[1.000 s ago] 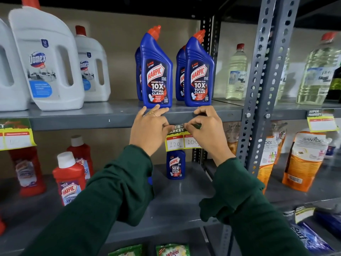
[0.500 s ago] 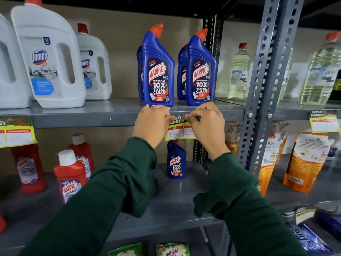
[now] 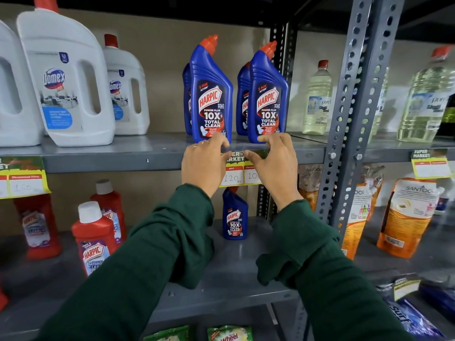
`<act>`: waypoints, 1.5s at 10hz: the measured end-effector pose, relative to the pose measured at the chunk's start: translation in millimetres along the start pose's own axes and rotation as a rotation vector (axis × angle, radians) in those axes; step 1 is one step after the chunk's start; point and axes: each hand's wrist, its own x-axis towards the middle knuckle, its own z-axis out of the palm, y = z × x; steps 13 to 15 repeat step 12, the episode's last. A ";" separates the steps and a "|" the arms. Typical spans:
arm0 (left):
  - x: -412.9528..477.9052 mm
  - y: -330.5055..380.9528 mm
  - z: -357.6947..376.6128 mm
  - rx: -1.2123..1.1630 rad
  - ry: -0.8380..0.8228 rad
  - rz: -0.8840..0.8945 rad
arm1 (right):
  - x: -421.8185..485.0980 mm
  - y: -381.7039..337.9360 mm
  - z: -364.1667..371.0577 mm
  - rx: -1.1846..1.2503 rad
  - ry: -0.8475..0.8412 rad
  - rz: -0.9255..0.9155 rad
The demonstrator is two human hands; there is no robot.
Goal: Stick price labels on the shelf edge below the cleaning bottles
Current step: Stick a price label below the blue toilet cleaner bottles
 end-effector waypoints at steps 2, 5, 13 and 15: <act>-3.7 -3.3 12.1 0.135 0.059 0.010 | -1.1 8.3 9.5 -0.160 -0.078 -0.086; 3.3 -18.6 -12.7 -0.007 -0.056 0.016 | 4.3 22.8 2.0 0.014 -0.055 -0.147; -7.6 -19.8 -25.0 -0.058 -0.107 0.066 | -33.0 15.3 -41.0 0.215 -0.268 -0.034; -7.6 -19.8 -25.0 -0.058 -0.107 0.066 | -33.0 15.3 -41.0 0.215 -0.268 -0.034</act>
